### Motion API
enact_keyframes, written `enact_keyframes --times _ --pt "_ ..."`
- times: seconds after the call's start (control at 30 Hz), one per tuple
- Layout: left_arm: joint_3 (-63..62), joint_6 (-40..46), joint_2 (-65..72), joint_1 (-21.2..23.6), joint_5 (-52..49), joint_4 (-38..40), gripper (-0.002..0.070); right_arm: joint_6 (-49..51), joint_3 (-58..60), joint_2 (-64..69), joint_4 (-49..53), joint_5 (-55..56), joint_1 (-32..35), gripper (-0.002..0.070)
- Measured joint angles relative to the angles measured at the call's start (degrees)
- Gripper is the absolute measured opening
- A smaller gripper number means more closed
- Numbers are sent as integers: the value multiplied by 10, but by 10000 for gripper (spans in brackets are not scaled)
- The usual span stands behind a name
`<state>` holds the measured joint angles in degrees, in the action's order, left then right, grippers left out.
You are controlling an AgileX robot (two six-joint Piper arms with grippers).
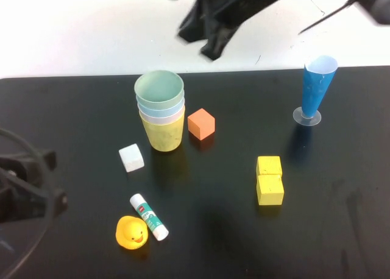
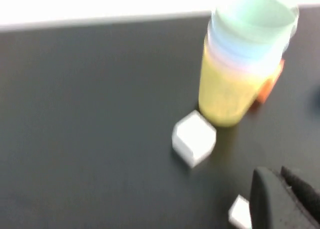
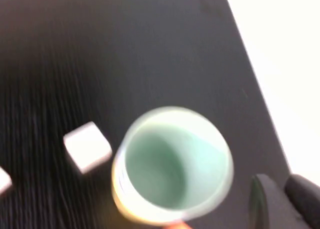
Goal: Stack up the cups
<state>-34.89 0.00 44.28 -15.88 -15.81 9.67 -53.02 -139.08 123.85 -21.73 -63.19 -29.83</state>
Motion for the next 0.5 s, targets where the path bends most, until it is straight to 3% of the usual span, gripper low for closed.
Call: enact_keyframes --times 0.27,0.5 --pt "0 56 -115 0 40 -8 1 113 77 -172 217 -22 0 10" --pt "74 68 -194 0 109 -9 1 184 312 -358 312 -5 0 8"
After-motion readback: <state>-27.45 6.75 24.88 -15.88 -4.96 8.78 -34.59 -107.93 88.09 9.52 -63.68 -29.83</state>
